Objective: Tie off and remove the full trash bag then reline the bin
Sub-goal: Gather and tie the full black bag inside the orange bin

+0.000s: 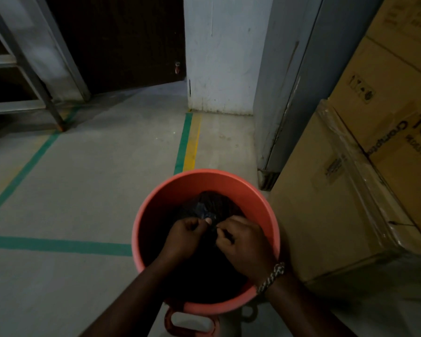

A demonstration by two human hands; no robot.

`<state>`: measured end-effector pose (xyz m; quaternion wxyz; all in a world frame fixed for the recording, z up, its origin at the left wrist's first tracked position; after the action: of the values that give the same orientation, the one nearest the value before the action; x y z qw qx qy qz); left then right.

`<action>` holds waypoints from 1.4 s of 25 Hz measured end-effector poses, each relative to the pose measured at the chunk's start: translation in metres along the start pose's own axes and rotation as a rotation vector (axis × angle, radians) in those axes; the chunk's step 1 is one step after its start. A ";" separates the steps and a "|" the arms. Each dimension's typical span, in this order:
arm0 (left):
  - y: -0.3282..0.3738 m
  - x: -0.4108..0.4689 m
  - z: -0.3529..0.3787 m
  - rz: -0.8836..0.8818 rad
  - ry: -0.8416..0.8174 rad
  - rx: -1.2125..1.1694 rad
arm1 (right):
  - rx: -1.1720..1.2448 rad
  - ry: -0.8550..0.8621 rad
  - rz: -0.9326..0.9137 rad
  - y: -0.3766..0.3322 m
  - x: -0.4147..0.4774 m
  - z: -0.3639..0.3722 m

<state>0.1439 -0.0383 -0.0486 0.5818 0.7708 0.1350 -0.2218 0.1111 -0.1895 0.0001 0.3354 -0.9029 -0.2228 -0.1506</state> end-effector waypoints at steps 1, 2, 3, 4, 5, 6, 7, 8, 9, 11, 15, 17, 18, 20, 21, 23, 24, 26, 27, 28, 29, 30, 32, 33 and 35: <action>0.000 0.001 -0.002 -0.008 -0.013 0.003 | 0.048 0.003 -0.023 -0.001 -0.001 0.000; 0.001 0.000 -0.002 -0.001 -0.038 0.006 | 0.098 0.001 -0.009 0.000 -0.001 -0.002; 0.001 0.000 -0.002 0.015 -0.070 0.010 | 0.139 -0.007 0.030 0.002 0.000 -0.004; 0.003 -0.002 -0.001 0.043 -0.102 0.012 | 0.161 -0.032 0.075 0.004 0.001 -0.004; 0.004 -0.003 0.000 0.068 -0.122 0.026 | 0.152 -0.069 0.104 0.005 0.002 -0.004; 0.005 -0.004 0.001 0.082 -0.138 0.037 | 0.112 -0.103 0.099 0.004 0.003 -0.004; 0.004 -0.004 0.002 0.078 -0.139 0.053 | 0.075 -0.120 0.074 0.001 0.004 -0.005; 0.003 -0.003 0.002 0.084 -0.127 0.052 | 0.071 -0.116 0.054 -0.001 0.006 -0.006; 0.002 -0.001 -0.001 0.101 -0.077 0.066 | 0.101 -0.094 0.052 -0.002 0.006 -0.008; 0.005 -0.001 -0.008 0.178 0.010 0.107 | 0.190 -0.044 0.092 0.000 0.008 -0.013; 0.011 -0.017 0.004 0.280 -0.206 0.175 | 0.229 -0.063 0.150 0.006 0.007 -0.011; 0.007 -0.022 0.008 0.282 -0.242 0.221 | 0.238 -0.076 0.153 0.005 0.006 -0.008; 0.002 -0.021 0.008 0.292 -0.205 0.293 | 0.258 -0.077 0.171 0.005 0.006 -0.008; 0.001 -0.017 0.005 0.335 -0.046 0.567 | 0.309 -0.045 0.247 0.012 0.004 -0.010; 0.001 -0.016 0.003 0.343 0.045 0.737 | 0.310 -0.026 0.287 0.018 0.002 -0.011; 0.000 -0.015 -0.001 0.316 0.171 0.985 | 0.155 -0.098 0.287 0.030 -0.002 -0.012; -0.002 -0.012 -0.005 0.307 0.206 1.038 | 0.042 -0.216 0.268 0.034 -0.004 -0.008; -0.009 -0.003 -0.016 0.250 0.210 1.086 | -0.114 -0.448 0.250 0.039 -0.013 0.006; -0.011 0.002 -0.022 0.222 0.195 1.106 | -0.138 -0.522 0.262 0.041 -0.018 0.013; -0.013 0.006 -0.028 0.212 0.179 1.129 | -0.133 -0.570 0.289 0.042 -0.023 0.020; -0.015 0.009 -0.033 0.190 0.159 1.149 | -0.117 -0.603 0.311 0.044 -0.027 0.025; -0.016 0.010 -0.037 0.167 0.151 1.153 | -0.108 -0.629 0.345 0.044 -0.030 0.029; -0.021 0.012 -0.043 0.144 0.148 1.108 | -0.100 -0.633 0.400 0.048 -0.031 0.032; -0.022 0.011 -0.044 0.131 0.130 1.033 | -0.089 -0.624 0.422 0.051 -0.031 0.035; -0.025 0.011 -0.044 0.093 0.084 0.800 | -0.064 -0.601 0.418 0.051 -0.031 0.039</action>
<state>0.1501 0.0103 -0.0653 0.2394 0.9500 0.0267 -0.1985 0.1147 -0.2071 -0.0687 0.2501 -0.9429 -0.1171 0.1864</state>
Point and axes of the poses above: each hand's wrist, its own x-axis towards the middle knuckle, its own z-axis out of the palm, y = z × x, the point moved 6 cm from there along x, towards the middle knuckle, and after that the axes turned 15 degrees about -z, right-handed, at the moved point
